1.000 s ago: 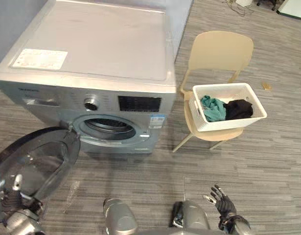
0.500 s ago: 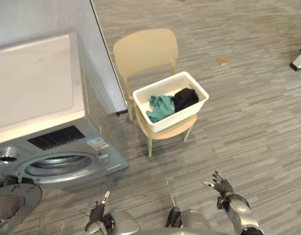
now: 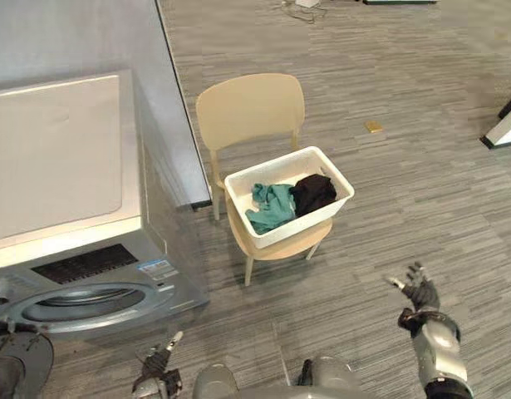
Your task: Pick up the laundry basket with both hands and put the clothes into the washing machine.
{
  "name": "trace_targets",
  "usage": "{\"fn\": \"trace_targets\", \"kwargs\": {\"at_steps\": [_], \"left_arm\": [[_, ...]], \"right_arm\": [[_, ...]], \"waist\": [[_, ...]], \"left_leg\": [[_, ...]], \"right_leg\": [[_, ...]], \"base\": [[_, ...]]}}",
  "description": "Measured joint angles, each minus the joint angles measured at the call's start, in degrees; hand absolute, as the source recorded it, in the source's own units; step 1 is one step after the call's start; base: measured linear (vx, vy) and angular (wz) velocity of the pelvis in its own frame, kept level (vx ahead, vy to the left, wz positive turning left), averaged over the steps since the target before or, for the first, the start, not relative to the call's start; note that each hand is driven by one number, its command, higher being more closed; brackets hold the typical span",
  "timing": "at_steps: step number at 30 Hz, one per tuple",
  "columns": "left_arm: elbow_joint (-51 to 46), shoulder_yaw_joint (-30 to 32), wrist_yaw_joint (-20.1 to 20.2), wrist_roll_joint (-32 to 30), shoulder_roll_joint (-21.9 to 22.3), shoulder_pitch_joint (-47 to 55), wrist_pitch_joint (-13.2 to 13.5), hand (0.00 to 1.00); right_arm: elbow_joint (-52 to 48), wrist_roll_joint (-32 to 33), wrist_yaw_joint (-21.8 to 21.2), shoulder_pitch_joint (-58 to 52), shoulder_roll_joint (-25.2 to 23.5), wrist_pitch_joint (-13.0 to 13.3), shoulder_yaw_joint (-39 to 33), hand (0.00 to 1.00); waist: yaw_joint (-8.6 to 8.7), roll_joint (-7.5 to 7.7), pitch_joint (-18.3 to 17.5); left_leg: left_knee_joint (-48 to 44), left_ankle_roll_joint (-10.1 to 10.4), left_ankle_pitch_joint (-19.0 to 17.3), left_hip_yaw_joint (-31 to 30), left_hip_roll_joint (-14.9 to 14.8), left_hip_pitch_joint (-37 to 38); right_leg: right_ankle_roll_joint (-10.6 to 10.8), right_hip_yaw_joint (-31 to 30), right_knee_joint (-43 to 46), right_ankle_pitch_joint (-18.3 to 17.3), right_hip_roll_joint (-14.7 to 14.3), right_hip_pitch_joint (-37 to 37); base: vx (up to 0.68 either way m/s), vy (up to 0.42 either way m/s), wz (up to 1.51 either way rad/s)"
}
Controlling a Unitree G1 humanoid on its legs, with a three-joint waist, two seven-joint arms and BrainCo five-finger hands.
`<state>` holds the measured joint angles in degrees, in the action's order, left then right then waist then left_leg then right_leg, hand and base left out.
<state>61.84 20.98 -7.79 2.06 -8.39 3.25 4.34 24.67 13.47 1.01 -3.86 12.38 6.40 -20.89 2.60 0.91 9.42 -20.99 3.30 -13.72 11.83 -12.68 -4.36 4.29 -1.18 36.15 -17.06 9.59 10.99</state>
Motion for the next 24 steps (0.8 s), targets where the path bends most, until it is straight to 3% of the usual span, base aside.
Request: {"fn": "trace_targets", "kwargs": {"at_steps": [1, 2, 3, 4, 5, 6, 7, 9, 10, 11, 12, 14, 17, 19, 24], "left_arm": [[0.0, 0.6, -0.1, 0.0, -0.7, 0.0, 0.1, 0.0], [-0.1, 1.9, -0.2, 0.0, -2.2, 0.1, 0.5, 0.0], [0.0, 2.3, -0.2, 0.0, -2.6, 0.0, 0.5, 0.0], [-0.1, 4.1, -0.3, -0.1, -2.2, 0.0, 0.5, 0.0], [-0.1, 4.4, -0.2, -0.1, -0.6, 0.9, 0.5, 0.0], [-0.2, 4.4, -0.2, -0.1, 0.0, 1.4, 0.5, 0.0], [-0.4, 4.4, 0.0, -0.1, 0.8, 2.4, 0.5, 0.0], [-0.8, 4.4, 0.2, -0.1, 1.7, 3.9, 0.4, 0.0], [-0.9, 4.4, 0.2, -0.1, 2.0, 4.6, 0.4, 0.0], [-2.0, 4.3, 0.3, -0.1, 2.5, 5.4, 0.3, 0.0], [-2.4, 4.1, 0.3, -0.1, 2.6, 5.9, 0.3, 0.0], [-4.7, 3.8, 0.4, -0.1, 2.7, 6.8, 0.5, 0.0], [-6.5, 3.4, 1.4, -0.1, 2.5, 6.5, 0.9, 0.0], [-6.3, 2.0, 2.1, -0.5, 3.2, 6.7, 1.0, 0.0], [-5.7, -3.7, 4.1, -3.0, 3.5, 6.7, 1.0, 0.0]], "right_arm": [[-1.9, 0.0, 0.0, -1.1, -0.4, 0.1, 0.0, 0.0], [-3.9, 0.0, -0.1, -2.0, -1.4, 0.4, 0.6, 0.0], [-4.2, 0.0, -0.1, -1.9, -1.5, 0.7, 1.3, 0.0], [-4.3, -0.1, -0.1, -0.9, -1.0, 1.0, 3.2, 0.0], [-5.8, 0.0, -0.5, -0.3, -0.6, 1.0, 5.6, 0.0], [-6.9, 0.1, -1.1, -0.1, -0.5, 1.0, 6.5, 0.0], [-7.8, 0.5, -2.0, 0.5, -0.3, 1.2, 8.1, 0.0], [-7.9, 0.9, -2.7, 4.0, 0.8, 1.8, 10.7, 0.0], [-7.9, 1.4, -2.3, 6.0, 1.7, 2.1, 10.7, 0.0], [-7.9, 1.7, -2.0, 8.8, 3.1, 2.2, 10.6, 0.0], [-8.0, 1.7, -1.8, 9.9, 4.1, 2.3, 10.6, 0.0], [-8.3, 1.7, -0.7, 12.0, 8.6, 2.8, 9.2, 0.0], [-8.2, 1.1, 0.1, 14.2, 12.1, 2.8, 8.3, 0.0], [-7.9, -2.6, 0.1, 19.9, 13.0, 2.8, 9.5, 0.0], [-2.4, -17.8, 0.3, 25.1, 13.4, 1.8, 13.1, 0.0]], "waist": [[0.02, 1.7, -0.8], [-0.19, 3.76, -1.7], [-0.12, 5.04, -2.1], [-0.71, 3.99, -1.9], [-1.77, 2.24, -1.8], [-2.16, 1.76, -1.7], [-2.66, 1.46, -1.6], [-4.32, 1.92, -0.6], [-5.16, 2.39, 0.5], [-5.52, 2.64, 1.0], [-5.56, 2.55, 1.0], [-6.25, 1.86, 1.2], [-6.26, 1.95, 0.9], [-6.63, 3.2, 1.4], [-6.94, 2.76, 1.3]], "left_leg": [[-0.6, 0.7, 0.4, -1.3, 0.0, -0.7], [-1.9, 3.4, 0.6, -3.4, -0.1, -2.6], [-2.0, 5.4, 0.3, -4.3, -0.6, -3.1], [-1.9, 8.1, 0.6, -5.9, -3.5, -3.4], [-0.5, 9.1, 2.1, -6.9, -6.6, -3.2], [-0.1, 9.2, 2.9, -7.1, -7.8, -2.9], [-0.6, 8.0, 4.0, -7.4, -9.5, -3.1], [-9.3, 0.8, 8.4, -10.1, -11.4, -7.1], [-14.5, 0.4, 8.3, -12.1, -10.8, -9.5], [-19.3, 2.5, 5.5, -12.9, -8.1, -11.4], [-20.1, 2.9, 4.2, -12.6, -6.8, -12.0], [-14.9, 1.8, 3.3, -3.9, -2.8, -12.4], [-6.6, 0.7, 3.2, 2.7, -0.9, -10.8], [-3.6, -0.7, 4.0, 2.2, 1.9, -10.6], [0.7, -2.4, 5.0, -3.8, 7.2, -7.0]], "right_leg": [[2.2, -1.4, -2.1, 0.5, 1.4, -0.1], [4.9, 0.4, -8.2, 4.5, 4.1, -0.5], [7.5, 1.4, -9.3, 2.8, 4.3, -1.0], [6.2, 3.0, -9.9, -0.2, 1.5, -2.4], [4.2, 4.6, -9.8, -0.7, -1.8, -2.5], [3.2, 5.0, -9.1, -1.2, -3.0, -2.3], [1.8, 5.3, -8.6, -2.0, -4.7, -2.2], [-0.6, 5.3, -9.5, -2.0, -7.7, -4.0], [-1.6, 5.0, -10.7, -1.4, -8.2, -5.9], [-2.7, 5.0, -12.8, -0.4, -8.2, -7.4], [-3.0, 5.1, -14.0, 0.2, -8.1, -8.1], [-3.1, 7.1, -18.8, 2.0, -8.0, -11.0], [-2.3, 10.1, -21.3, 2.5, -7.0, -11.7], [-1.0, 11.7, -24.2, 3.6, -5.3, -12.6], [-0.7, 17.9, -18.5, 3.8, -1.8, -15.6]], "base": [[0.09, -0.491, 1.15], [0.07, -0.43, 0.92], [0.08, -0.631, 0.75], [0.03, -0.518, 0.34], [0.03, -0.607, 0.16], [-0.01, -0.331, 0.04], [-0.01, -0.301, -0.08], [0.02, -0.383, -0.12], [0.09, -0.304, -0.1], [0.1, -0.163, -0.09], [0.09, -0.088, -0.03], [0.09, -0.021, 0.29], [0.11, 0.045, 0.57], [0.14, 0.077, 0.42], [0.16, 0.093, 0.8]]}}
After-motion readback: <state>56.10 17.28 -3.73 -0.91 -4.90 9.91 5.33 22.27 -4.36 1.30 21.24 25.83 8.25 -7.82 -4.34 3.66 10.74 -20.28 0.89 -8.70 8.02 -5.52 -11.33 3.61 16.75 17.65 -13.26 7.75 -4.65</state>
